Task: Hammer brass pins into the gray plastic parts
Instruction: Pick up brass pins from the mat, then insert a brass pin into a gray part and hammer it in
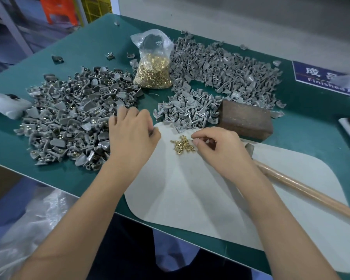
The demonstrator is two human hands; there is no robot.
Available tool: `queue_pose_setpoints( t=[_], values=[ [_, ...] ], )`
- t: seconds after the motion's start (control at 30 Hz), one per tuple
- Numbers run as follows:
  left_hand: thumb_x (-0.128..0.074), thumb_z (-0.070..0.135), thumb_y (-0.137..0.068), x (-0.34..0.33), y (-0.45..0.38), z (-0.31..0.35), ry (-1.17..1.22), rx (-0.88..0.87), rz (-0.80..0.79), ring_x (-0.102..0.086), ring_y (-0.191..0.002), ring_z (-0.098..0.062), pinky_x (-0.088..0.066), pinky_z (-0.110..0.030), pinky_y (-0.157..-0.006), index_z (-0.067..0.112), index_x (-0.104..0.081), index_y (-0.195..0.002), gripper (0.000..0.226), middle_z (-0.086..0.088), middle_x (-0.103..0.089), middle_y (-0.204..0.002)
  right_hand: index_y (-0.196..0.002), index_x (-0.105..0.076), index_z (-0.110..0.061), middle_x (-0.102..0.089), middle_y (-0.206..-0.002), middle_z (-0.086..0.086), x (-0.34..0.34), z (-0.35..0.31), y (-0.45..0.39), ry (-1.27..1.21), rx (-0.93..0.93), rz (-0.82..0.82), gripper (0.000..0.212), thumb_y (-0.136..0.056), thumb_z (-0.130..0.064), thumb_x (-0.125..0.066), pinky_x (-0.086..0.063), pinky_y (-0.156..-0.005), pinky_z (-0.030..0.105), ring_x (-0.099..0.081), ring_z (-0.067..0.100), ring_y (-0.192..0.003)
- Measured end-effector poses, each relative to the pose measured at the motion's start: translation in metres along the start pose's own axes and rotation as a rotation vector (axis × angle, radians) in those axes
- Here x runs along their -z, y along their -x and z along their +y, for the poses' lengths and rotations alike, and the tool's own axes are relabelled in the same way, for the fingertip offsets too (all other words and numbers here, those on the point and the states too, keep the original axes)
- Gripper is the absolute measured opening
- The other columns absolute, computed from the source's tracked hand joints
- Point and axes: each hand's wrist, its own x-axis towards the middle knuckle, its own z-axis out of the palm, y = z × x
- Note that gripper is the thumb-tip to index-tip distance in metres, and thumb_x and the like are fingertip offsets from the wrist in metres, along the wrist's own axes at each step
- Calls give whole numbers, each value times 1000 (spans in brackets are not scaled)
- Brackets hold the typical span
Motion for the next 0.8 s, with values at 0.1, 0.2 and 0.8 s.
queue_pose_setpoints(
  t=[0.1, 0.2, 0.8],
  values=[
    [-62, 22, -91, -3, 0, -5, -71, 32, 70, -41, -114, -34, -31, -42, -92, 17, -60, -102, 12, -9, -53, -110, -103, -78, -30, -72, -98, -13, 1, -1, 0, -1, -1, -2, 12, -95, -27, -68, -52, -88, 36, -64, 6, -93],
    [-67, 27, -93, -5, -2, 0, 56, -100, 59, -40, -115, -28, -30, -39, -93, 23, -62, -115, 23, -3, -54, -114, -104, -76, -31, -70, -96, -13, -1, 0, 0, 15, 11, -6, 12, -95, -30, -67, -52, -85, 35, -62, 4, -91],
    [-65, 37, -98, -21, -8, 20, 260, -290, -66, -45, -98, -17, -29, -35, -82, 37, -75, -107, 14, 14, -64, -96, -118, -72, -31, -55, -92, -14, -4, 4, 0, 84, 82, -86, 31, -89, -41, -75, -51, -84, 42, -55, 11, -94]
  ],
)
